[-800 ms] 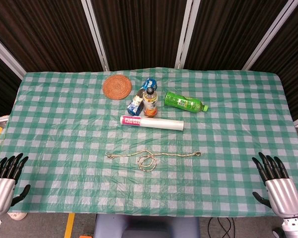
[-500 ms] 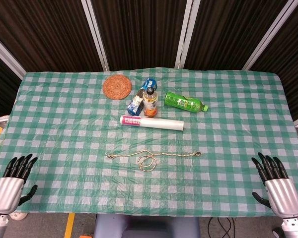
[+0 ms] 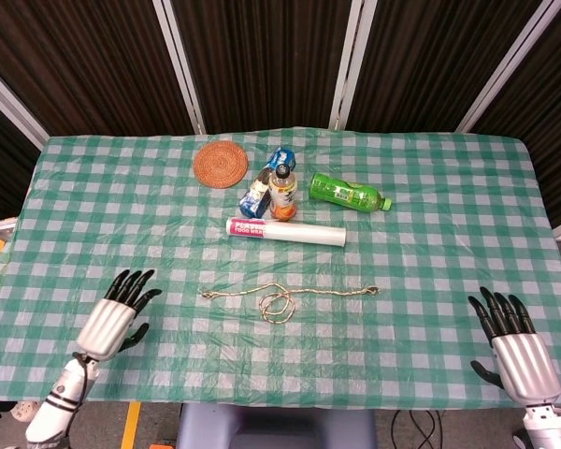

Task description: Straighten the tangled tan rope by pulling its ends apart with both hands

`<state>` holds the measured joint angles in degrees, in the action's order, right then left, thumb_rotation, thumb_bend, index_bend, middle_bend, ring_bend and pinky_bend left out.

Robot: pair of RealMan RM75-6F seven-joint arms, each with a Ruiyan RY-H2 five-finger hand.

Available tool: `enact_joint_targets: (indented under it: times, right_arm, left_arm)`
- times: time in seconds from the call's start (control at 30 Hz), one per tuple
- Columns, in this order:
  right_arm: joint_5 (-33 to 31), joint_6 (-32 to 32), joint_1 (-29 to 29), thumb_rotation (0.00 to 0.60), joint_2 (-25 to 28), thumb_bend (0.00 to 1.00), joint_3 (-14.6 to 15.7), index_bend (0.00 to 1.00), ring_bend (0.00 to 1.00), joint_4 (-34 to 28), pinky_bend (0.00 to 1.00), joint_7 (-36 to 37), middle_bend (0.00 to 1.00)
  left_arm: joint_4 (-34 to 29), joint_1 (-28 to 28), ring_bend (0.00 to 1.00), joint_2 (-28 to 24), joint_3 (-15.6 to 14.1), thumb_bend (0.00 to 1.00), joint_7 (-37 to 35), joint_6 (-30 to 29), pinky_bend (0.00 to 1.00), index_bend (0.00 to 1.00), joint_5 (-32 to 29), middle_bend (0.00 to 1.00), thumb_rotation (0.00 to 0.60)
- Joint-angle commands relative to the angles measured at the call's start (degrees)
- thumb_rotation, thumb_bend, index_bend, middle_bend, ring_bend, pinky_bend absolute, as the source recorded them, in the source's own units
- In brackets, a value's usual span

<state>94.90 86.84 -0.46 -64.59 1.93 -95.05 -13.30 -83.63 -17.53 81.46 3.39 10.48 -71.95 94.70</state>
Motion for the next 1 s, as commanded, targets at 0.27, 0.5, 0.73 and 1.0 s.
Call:
enact_joint_targets:
  times: [0.27, 0.5, 0.73, 1.0]
  right_arm:
    - [-1.91, -1.27, 0.55, 0.600, -0.23, 0.20, -0.59, 0.00, 0.00, -0.08, 0.00, -0.48, 0.00]
    - [-2.86, -2.16, 0.92, 0.600, -0.32, 0.20, -0.73, 0.00, 0.00, -0.16, 0.00, -0.87, 0.00]
    - [-3.36, -2.23, 1.04, 0.600, -0.16, 0.20, -0.91, 0.00, 0.00, -0.22, 0.00, -0.62, 0.00]
    - [-3.76, -2.16, 1.08, 0.600, 0.20, 0.20, -0.99, 0.00, 0.00, -0.17, 0.00, 0.07, 0.00]
  left_arm:
    - [12.15, -7.63, 0.00, 11.97, 4.36, 0.37, -1.87, 6.67, 0.04, 0.36, -6.28, 0.00, 0.600]
    - [17.41, -10.72, 0.00, 17.59, 4.39, 0.37, -5.23, 7.35, 0.04, 0.40, -6.42, 0.00, 0.600]
    - [20.52, -13.40, 0.00, 22.18, 4.59, 0.37, -4.87, 7.89, 0.04, 0.43, -6.86, 0.01, 0.600]
    - [24.84, -15.43, 0.00, 25.52, 4.54, 0.35, -4.63, 9.25, 0.04, 0.44, -8.34, 0.02, 0.600]
